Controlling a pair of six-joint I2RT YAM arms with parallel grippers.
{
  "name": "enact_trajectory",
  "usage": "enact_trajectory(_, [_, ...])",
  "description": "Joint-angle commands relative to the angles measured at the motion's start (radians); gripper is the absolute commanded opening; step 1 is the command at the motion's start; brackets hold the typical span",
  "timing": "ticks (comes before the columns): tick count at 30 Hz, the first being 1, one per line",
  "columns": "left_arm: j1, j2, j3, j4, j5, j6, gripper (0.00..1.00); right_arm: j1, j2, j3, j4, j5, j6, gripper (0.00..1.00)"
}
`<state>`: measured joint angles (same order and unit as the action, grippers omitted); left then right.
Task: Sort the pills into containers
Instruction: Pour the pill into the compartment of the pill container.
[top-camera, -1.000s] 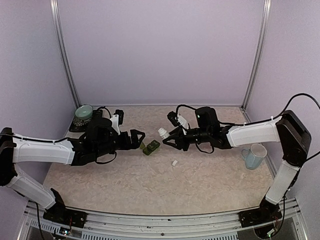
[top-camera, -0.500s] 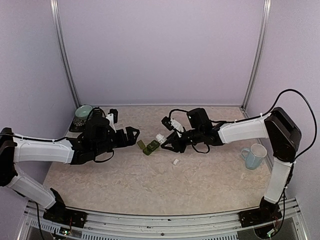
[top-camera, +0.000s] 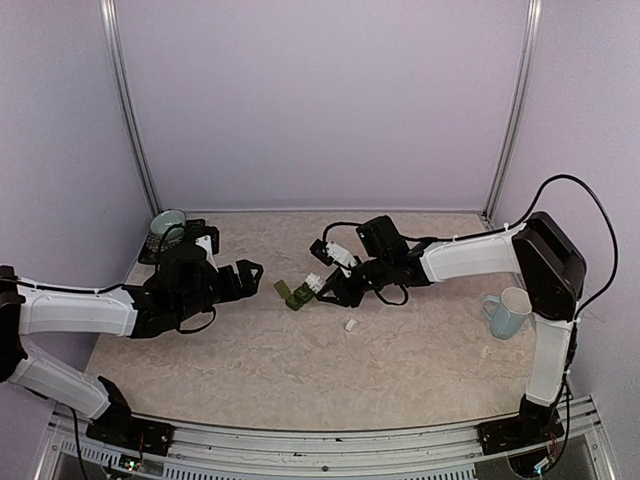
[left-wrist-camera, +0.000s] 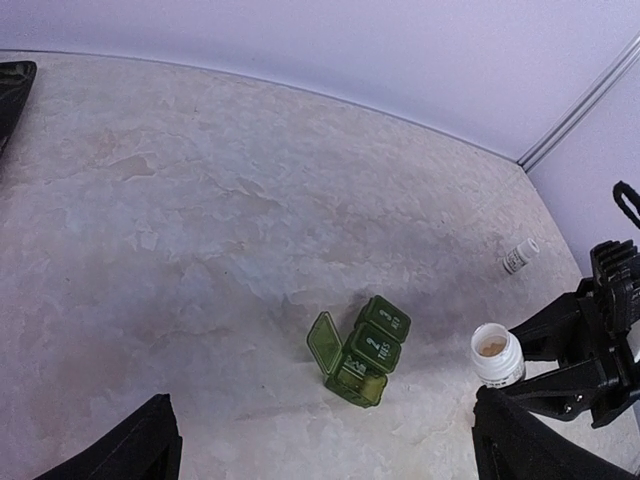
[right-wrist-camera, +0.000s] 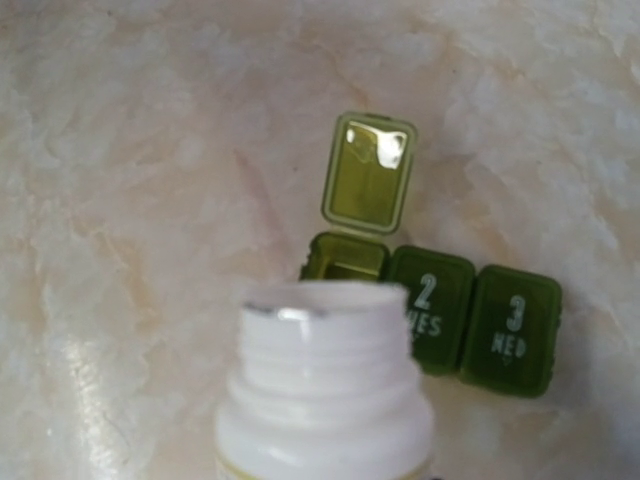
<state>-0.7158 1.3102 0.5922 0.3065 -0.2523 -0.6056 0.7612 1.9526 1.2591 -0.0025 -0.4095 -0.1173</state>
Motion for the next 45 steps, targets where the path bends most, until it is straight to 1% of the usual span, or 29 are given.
enact_trajectory(1, [0.014,-0.034,-0.028,0.026,-0.021,-0.012,0.99,0.014,0.044,0.045,-0.057,0.028,-0.027,0.0])
enact_trajectory(15, [0.03,-0.017,-0.053,0.067,0.022,-0.014,0.99,0.042,0.135,0.138,-0.126,0.066,-0.059,0.0])
enact_trajectory(24, [0.032,-0.016,-0.061,0.079,0.028,-0.016,0.99,0.058,0.177,0.21,-0.212,0.113,-0.077,0.0])
enact_trajectory(45, [0.037,-0.034,-0.079,0.089,0.028,-0.023,0.99,0.115,0.237,0.371,-0.428,0.288,-0.129,0.0])
